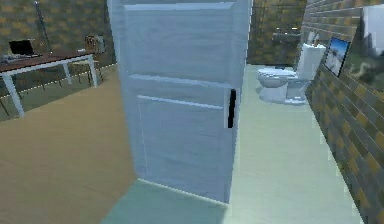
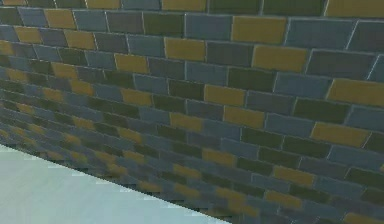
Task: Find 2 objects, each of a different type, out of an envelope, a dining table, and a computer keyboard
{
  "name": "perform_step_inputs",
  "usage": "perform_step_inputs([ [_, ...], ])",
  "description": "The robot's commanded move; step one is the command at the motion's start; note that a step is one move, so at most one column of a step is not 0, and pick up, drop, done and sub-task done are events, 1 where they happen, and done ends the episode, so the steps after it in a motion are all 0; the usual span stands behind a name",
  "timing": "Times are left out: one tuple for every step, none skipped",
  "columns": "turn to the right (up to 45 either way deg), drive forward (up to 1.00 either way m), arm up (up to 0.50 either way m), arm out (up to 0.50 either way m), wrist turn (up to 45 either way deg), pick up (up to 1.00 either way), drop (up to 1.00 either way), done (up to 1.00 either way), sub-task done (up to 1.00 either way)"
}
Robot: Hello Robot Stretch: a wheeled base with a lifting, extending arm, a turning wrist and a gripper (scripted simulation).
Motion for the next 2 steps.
perform_step_inputs([
  [-45.0, 0.00, 0.00, 0.00, 0.0, 0.00, 0.00, 0.00, 0.00],
  [0.0, 1.00, 0.00, 0.00, 0.0, 0.00, 0.00, 0.00, 0.00],
])
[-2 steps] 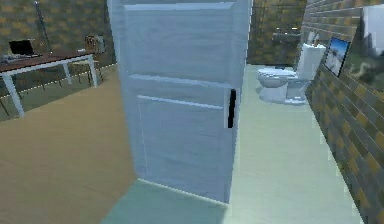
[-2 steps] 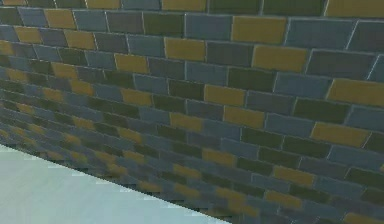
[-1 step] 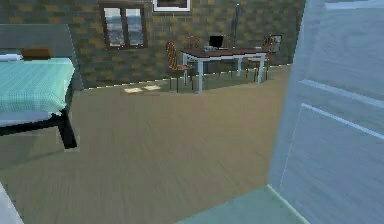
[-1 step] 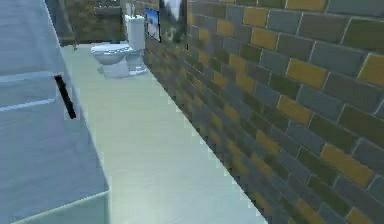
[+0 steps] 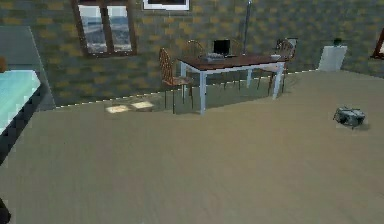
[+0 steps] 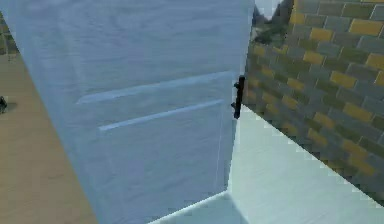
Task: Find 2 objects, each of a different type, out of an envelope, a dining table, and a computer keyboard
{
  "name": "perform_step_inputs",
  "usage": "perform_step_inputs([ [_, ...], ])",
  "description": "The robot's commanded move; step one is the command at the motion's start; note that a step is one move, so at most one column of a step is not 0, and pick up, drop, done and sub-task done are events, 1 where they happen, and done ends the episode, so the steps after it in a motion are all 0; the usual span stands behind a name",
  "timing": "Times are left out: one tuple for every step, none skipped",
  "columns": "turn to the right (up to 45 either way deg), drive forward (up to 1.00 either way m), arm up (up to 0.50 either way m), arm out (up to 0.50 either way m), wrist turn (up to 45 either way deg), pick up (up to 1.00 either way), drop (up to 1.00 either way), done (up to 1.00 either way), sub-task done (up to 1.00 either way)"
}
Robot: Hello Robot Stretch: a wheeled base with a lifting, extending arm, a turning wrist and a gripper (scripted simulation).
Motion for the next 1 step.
perform_step_inputs([
  [0.0, 1.00, 0.00, 0.00, 0.0, 0.00, 0.00, 0.00, 0.00],
])
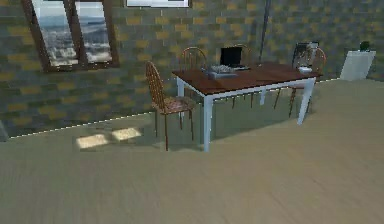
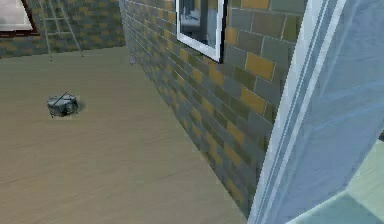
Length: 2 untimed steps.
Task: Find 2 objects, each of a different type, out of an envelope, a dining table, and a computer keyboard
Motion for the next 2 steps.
perform_step_inputs([
  [0.0, 1.00, 0.00, 0.00, 0.0, 0.00, 0.00, 0.00, 0.00],
  [3.0, 0.00, 0.00, 0.00, 0.0, 0.00, 0.00, 0.00, 0.00],
])
